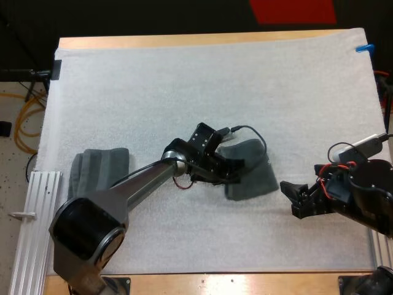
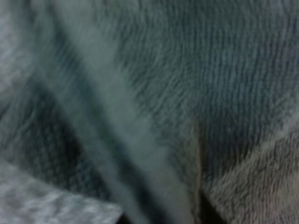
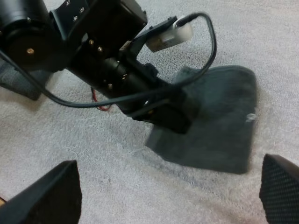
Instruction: Pick towel from pile fold and stack
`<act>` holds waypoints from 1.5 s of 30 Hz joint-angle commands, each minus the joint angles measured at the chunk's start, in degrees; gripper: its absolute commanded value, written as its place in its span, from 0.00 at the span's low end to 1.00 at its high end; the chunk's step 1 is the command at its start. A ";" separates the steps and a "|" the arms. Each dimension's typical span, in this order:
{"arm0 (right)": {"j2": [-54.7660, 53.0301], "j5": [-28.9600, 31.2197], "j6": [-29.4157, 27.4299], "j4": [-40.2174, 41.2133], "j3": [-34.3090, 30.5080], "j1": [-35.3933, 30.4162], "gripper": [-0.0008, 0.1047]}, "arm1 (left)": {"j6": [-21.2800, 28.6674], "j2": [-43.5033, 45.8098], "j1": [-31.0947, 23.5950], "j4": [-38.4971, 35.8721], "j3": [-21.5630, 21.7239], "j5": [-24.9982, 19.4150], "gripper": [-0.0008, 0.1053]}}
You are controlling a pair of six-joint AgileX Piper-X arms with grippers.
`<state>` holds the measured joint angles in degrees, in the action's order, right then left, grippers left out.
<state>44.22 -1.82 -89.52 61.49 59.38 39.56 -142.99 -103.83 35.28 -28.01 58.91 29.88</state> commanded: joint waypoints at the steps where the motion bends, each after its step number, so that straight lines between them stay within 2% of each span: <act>1: -0.28 0.70 -0.31 0.08 0.32 -0.06 0.72 | 2.68 1.77 0.16 -2.05 0.38 -2.22 0.01; 7: -0.28 0.70 -0.31 0.08 0.32 -0.06 0.72 | 16.82 7.17 -3.05 -12.44 2.04 -9.95 0.01; 13: -0.28 0.70 -0.31 -0.05 0.32 -0.06 0.72 | 32.09 12.07 -12.03 -29.14 5.36 -16.83 0.01; 15: -0.28 0.70 -0.31 -0.30 0.32 -0.06 0.72 | 38.22 13.23 -16.40 -35.75 6.97 -20.65 0.01; 18: -0.28 0.70 -0.31 -0.97 0.32 -0.06 0.72 | 45.04 14.16 -21.35 -42.65 8.67 -25.13 0.01; 21: -0.28 0.70 -0.31 -1.52 0.32 -0.06 0.72 | 49.14 14.85 -26.55 -48.22 9.95 -29.98 0.01; 24: -0.28 0.70 -0.31 -1.72 0.32 -0.06 0.72 | 51.07 15.69 -31.44 -50.92 10.13 -33.00 0.01; 33: -0.28 0.70 -0.31 -1.72 0.32 -0.06 0.72 | 54.51 16.33 -41.37 -52.09 10.13 -32.88 0.01; 39: -0.28 0.70 -0.31 -1.72 0.32 -0.06 0.72 | 54.58 16.33 -43.89 -48.36 10.13 -32.98 0.01; 45: -0.28 0.70 -0.31 -1.72 0.32 -0.06 0.72 | 55.79 16.33 -43.95 -46.23 10.13 -32.98 0.01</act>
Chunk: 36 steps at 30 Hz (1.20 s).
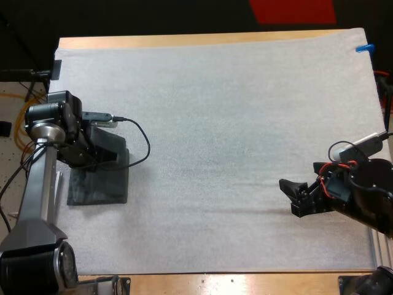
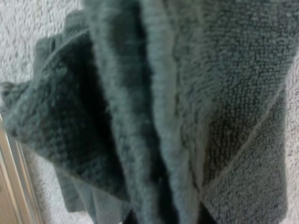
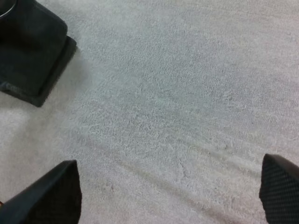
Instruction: Pick towel from pile fold and stack
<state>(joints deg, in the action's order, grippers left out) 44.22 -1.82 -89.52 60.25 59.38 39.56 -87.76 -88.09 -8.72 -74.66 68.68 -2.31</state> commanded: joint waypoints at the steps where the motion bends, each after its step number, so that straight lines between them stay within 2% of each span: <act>1: -0.28 0.70 -0.31 -0.48 0.32 -0.06 0.72 | 0.70 0.59 0.04 0.72 0.36 -0.79 0.01; 2: -0.28 0.70 -0.31 -0.48 0.32 -0.06 0.72 | 0.78 0.59 0.04 1.05 0.36 -0.79 0.01; 8: -0.28 0.70 -0.31 -0.48 0.32 -0.06 0.72 | 1.23 0.59 0.04 1.09 0.36 -1.18 0.20; 11: -0.28 0.70 -0.31 -0.48 0.32 -0.06 0.72 | 1.23 0.59 0.04 1.09 0.36 -4.53 0.26; 17: -0.28 0.70 -0.31 -0.48 0.32 -0.06 0.72 | 1.96 0.59 0.04 1.09 0.36 -11.47 0.27; 23: -0.28 0.70 -0.31 -0.48 0.32 -0.06 0.72 | 2.27 0.59 0.04 0.72 0.53 -11.73 0.27; 26: -0.28 0.70 -0.31 -0.48 0.32 -0.06 0.72 | 1.39 0.59 0.04 -1.64 0.89 -10.33 0.27; 30: -0.28 0.70 -0.31 -0.48 0.32 -0.06 0.72 | -0.49 0.59 0.04 -3.98 -0.19 -2.73 0.27; 34: -0.28 0.70 -0.31 -0.48 0.32 -0.06 0.72 | -0.73 0.59 0.04 1.30 -5.71 1.78 0.27; 36: -0.28 0.70 -0.31 -0.48 0.32 -0.06 0.72 | -0.73 0.59 0.04 3.72 -8.00 2.32 0.27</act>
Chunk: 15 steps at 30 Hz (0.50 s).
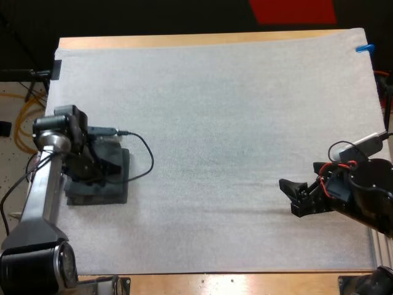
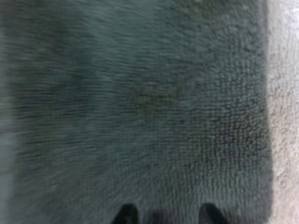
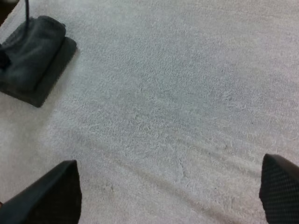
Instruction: Pick towel from pile fold and stack
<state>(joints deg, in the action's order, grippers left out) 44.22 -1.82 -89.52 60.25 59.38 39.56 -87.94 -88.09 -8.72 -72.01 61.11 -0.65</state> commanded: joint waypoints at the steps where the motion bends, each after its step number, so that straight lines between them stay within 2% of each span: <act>1: -0.28 0.70 -0.31 -0.48 0.32 -0.06 0.72 | -0.55 0.59 0.04 2.52 -1.69 0.65 0.27; 7: -0.28 0.70 -0.31 -0.48 0.32 -0.06 0.72 | -0.55 0.59 0.04 7.50 -6.57 -0.51 0.27; 11: -0.28 0.70 -0.31 -0.48 0.32 -0.06 0.72 | -0.55 0.48 0.04 7.79 -6.66 -1.30 0.27; 15: -0.28 0.70 -0.31 -0.48 0.32 -0.06 0.72 | -0.55 0.47 0.04 8.04 -4.04 -0.08 0.27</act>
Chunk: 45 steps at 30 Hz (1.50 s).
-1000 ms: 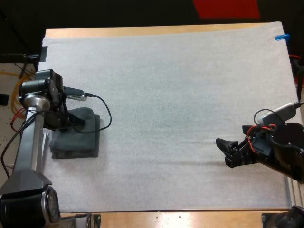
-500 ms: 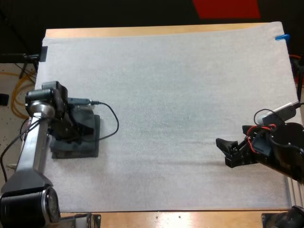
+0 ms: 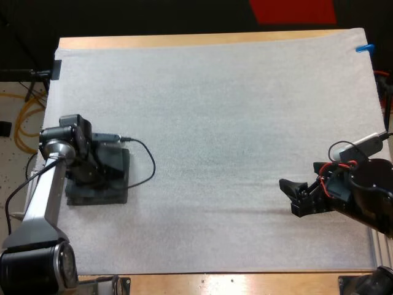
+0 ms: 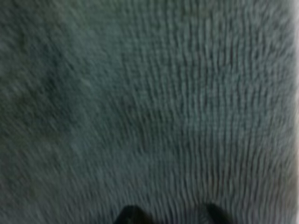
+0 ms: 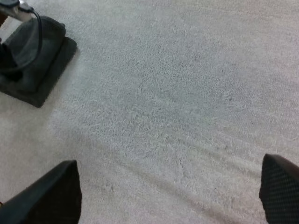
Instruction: Pick towel from pile fold and stack
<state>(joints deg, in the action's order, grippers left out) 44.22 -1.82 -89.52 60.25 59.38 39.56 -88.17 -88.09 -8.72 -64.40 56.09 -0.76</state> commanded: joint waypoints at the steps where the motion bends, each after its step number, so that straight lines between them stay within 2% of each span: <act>1: -0.28 0.70 -0.31 -0.48 0.32 -0.06 0.72 | -0.81 0.47 0.04 1.08 2.26 1.05 0.27; 6: -0.28 0.70 -0.31 -0.48 0.32 -0.06 0.72 | -7.34 0.47 0.04 7.25 5.79 5.73 0.27; 9: -0.28 0.70 -0.31 -0.48 0.32 -0.06 0.72 | -9.69 0.03 0.04 12.07 5.78 5.81 0.27; 14: -0.28 0.70 -0.31 -0.48 0.32 -0.06 0.72 | -9.78 -3.50 0.04 14.54 5.78 5.27 0.27; 21: -0.28 0.70 -0.31 -0.48 0.32 -0.06 0.72 | -9.61 -7.97 0.04 11.62 5.78 5.66 0.27; 26: -0.28 0.05 -0.31 -0.48 0.32 -0.06 0.72 | -9.28 -5.06 0.04 11.41 6.90 5.66 0.27; 30: -0.28 -3.01 -0.18 -0.48 0.32 -0.06 0.72 | -9.71 1.06 1.10 11.76 7.57 7.06 0.27; 35: -0.28 -3.42 0.97 -2.88 0.32 -0.06 0.72 | -9.71 9.29 5.22 11.52 7.57 7.06 0.27; 41: 2.77 -2.88 0.81 -7.36 0.32 -0.07 0.72 | -9.71 18.60 15.50 9.62 7.57 6.10 0.27; 45: 7.20 -1.85 -2.23 -7.64 0.32 -3.53 0.72 | -9.71 23.20 22.50 8.48 7.57 0.38 0.27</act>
<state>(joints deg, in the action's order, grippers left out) 51.20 -4.39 -90.66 52.89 59.38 37.01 -97.44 -65.50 13.31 -55.44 63.35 0.95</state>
